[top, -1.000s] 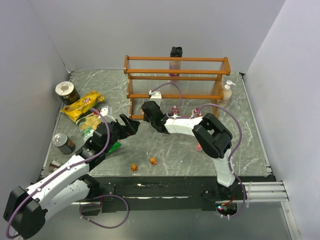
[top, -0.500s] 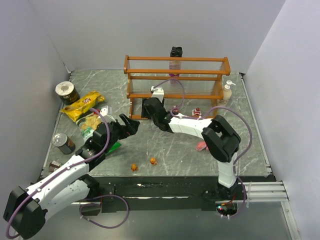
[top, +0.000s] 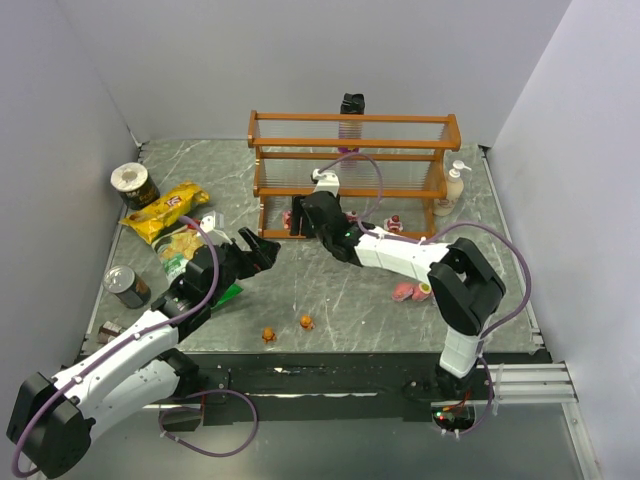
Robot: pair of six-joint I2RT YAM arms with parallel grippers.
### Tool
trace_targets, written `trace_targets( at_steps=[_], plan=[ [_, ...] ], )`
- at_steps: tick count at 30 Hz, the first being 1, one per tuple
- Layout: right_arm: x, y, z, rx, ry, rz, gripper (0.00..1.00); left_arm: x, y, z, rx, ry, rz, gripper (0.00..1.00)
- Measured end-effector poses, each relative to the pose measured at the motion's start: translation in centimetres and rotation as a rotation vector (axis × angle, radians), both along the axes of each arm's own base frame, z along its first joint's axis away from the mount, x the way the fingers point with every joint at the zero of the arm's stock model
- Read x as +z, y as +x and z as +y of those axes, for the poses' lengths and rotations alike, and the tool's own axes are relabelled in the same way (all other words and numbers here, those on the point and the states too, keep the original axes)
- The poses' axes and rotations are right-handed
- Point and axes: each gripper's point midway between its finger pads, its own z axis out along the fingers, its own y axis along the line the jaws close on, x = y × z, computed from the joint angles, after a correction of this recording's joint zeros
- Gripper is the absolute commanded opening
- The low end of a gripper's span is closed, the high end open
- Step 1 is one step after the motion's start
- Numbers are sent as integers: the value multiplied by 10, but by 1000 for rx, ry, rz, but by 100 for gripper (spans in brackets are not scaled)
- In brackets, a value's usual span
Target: Place and organize the plastic toys onto the shelf
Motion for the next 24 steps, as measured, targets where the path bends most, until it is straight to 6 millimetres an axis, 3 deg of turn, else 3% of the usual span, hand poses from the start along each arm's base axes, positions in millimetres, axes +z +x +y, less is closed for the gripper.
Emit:
trace_targets(
  at_steps=[11,17,24],
  plan=[
    [-31,23,13,64,-79,46,83,-8,1,-1,-3,13,23,96],
    [-50,33,17,73,-102,64,79,-8,2,-1,0,13,23,96],
    [-58,40,24,72,-92,53,71,-8,2,0,1,13,23,96]
  ],
)
